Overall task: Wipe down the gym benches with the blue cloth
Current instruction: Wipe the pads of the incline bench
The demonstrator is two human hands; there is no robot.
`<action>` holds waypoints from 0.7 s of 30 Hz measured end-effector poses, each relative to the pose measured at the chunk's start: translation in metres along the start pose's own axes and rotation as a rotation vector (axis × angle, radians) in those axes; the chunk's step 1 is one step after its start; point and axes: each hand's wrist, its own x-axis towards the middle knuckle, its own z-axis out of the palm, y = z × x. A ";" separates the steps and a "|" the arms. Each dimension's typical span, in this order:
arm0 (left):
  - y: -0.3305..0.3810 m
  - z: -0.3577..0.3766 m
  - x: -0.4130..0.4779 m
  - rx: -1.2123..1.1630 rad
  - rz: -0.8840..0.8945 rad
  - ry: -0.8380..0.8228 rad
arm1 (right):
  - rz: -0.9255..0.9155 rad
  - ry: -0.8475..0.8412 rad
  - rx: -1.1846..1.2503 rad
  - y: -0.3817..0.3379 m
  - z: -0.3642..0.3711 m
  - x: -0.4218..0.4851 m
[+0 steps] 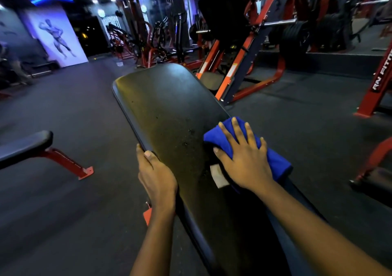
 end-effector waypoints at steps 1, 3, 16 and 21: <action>0.001 -0.002 0.001 -0.009 -0.005 0.000 | 0.002 0.007 0.010 -0.007 0.000 0.018; 0.004 -0.005 0.000 -0.014 -0.017 -0.025 | 0.000 -0.003 0.049 -0.018 -0.003 0.051; 0.019 0.012 0.096 0.007 0.071 -0.058 | -0.026 -0.002 -0.021 -0.032 0.001 0.014; 0.015 0.010 0.096 -0.055 0.082 -0.059 | -0.017 0.017 0.053 -0.055 -0.006 0.099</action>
